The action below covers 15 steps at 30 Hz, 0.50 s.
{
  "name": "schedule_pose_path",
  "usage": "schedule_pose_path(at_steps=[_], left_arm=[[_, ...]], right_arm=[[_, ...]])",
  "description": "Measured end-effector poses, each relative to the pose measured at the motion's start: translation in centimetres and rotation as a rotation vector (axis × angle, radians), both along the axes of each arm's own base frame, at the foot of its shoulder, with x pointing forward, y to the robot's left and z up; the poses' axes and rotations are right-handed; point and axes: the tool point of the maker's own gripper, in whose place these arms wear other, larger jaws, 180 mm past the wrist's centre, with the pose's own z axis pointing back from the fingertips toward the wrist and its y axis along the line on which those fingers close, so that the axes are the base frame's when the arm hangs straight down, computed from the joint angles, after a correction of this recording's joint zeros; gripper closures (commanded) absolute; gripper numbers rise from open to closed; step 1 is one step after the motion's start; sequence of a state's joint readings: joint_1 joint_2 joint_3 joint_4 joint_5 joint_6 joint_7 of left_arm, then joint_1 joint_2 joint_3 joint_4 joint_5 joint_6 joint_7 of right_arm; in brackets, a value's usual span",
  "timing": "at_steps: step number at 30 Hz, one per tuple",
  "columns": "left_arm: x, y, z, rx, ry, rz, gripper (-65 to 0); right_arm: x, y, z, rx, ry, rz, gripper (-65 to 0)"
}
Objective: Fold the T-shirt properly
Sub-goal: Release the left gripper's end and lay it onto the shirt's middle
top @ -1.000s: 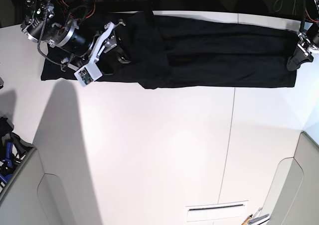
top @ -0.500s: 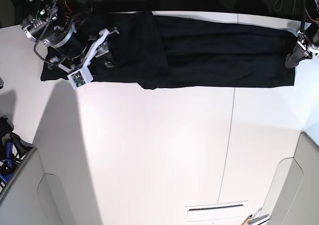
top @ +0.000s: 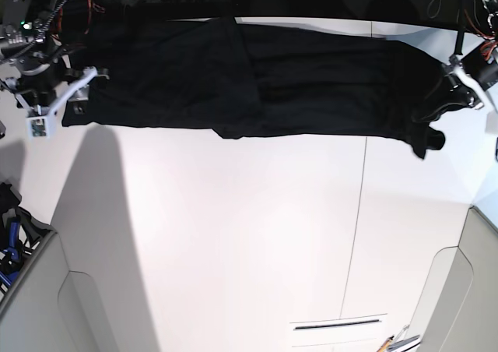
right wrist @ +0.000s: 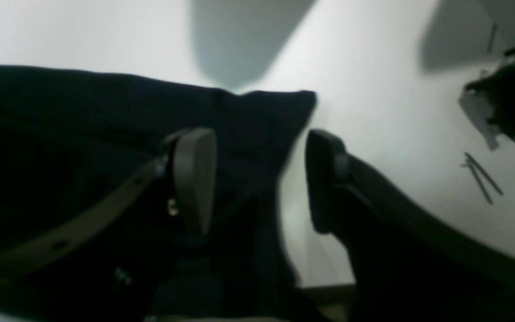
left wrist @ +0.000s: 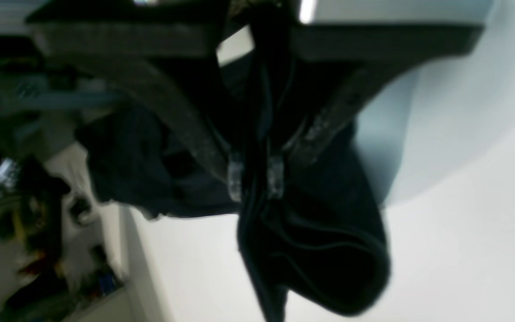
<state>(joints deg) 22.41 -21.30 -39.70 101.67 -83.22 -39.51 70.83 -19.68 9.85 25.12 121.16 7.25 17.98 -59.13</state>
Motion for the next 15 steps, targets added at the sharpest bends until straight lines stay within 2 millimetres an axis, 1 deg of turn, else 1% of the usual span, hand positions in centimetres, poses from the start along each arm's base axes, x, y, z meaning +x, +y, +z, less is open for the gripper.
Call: schedule_pose_path(at_steps=[2, 4, 6, 9, 12, 15], left_arm=[[0.1, -2.2, 1.2, -0.004, -0.047, -0.035, 0.0], [0.2, -4.5, 2.0, -0.008, -0.08, -0.094, 0.0], [0.3, -7.0, 2.6, -0.031, -0.103, -0.16, 0.0], [0.0, -10.7, 2.3, -0.088, -0.099, -0.255, 0.0], [-0.9, -14.3, 1.7, -0.158, -0.071, -0.342, 0.0], [-1.8, -17.3, 1.5, -0.219, -0.054, -0.408, 0.0]], right_arm=[[-0.4, -1.9, -0.3, -0.031, 0.022, -0.026, -31.7], [-0.9, -3.4, -1.1, -0.048, 0.056, -0.049, -31.7], [-1.3, -4.3, -2.0, -0.056, 0.091, -0.06, -31.7], [-1.6, -4.8, -3.4, -0.031, 0.113, -0.065, -31.7], [-2.0, -4.8, -4.6, 0.001, 0.138, -0.076, -31.7], [-2.2, -4.6, -5.3, 0.032, 0.15, -0.081, -31.7]])
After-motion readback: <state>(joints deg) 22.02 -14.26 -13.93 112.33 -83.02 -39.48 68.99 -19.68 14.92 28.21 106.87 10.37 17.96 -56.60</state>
